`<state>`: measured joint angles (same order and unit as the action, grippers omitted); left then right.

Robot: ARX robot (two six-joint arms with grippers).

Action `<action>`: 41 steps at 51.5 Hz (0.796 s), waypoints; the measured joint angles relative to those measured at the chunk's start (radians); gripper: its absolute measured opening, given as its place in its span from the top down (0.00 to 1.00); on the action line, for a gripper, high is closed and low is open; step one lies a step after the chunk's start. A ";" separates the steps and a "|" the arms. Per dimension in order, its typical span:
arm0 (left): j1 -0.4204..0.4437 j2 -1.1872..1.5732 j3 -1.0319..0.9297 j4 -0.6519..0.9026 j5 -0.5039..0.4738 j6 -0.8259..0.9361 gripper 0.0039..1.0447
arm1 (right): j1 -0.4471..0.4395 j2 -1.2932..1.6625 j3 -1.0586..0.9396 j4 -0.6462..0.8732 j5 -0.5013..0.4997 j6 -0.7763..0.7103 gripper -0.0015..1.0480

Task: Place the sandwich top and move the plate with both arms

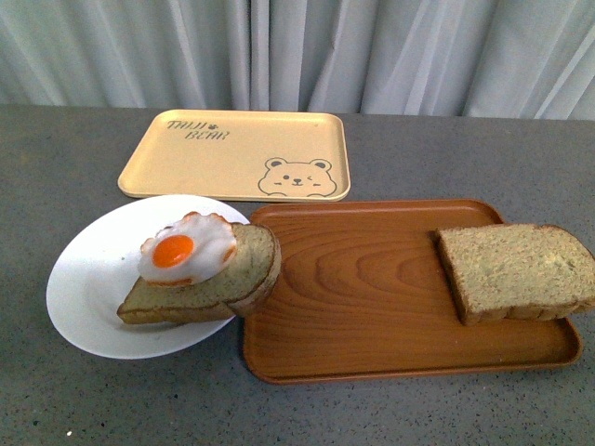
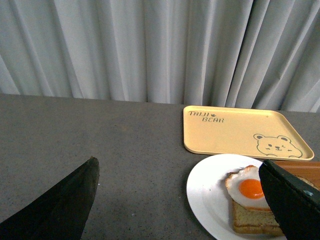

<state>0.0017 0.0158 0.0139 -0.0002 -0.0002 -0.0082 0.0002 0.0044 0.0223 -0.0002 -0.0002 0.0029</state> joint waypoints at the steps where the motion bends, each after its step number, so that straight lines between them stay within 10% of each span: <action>1: 0.000 0.000 0.000 0.000 0.000 0.000 0.08 | 0.000 0.000 0.000 0.000 0.000 0.000 0.09; 41: 0.000 0.000 0.000 0.000 0.000 0.000 0.08 | 0.000 0.000 0.000 0.000 0.000 0.000 0.09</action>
<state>0.0017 0.0158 0.0139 -0.0002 -0.0002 -0.0082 0.0002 0.0044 0.0223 -0.0002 -0.0002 0.0025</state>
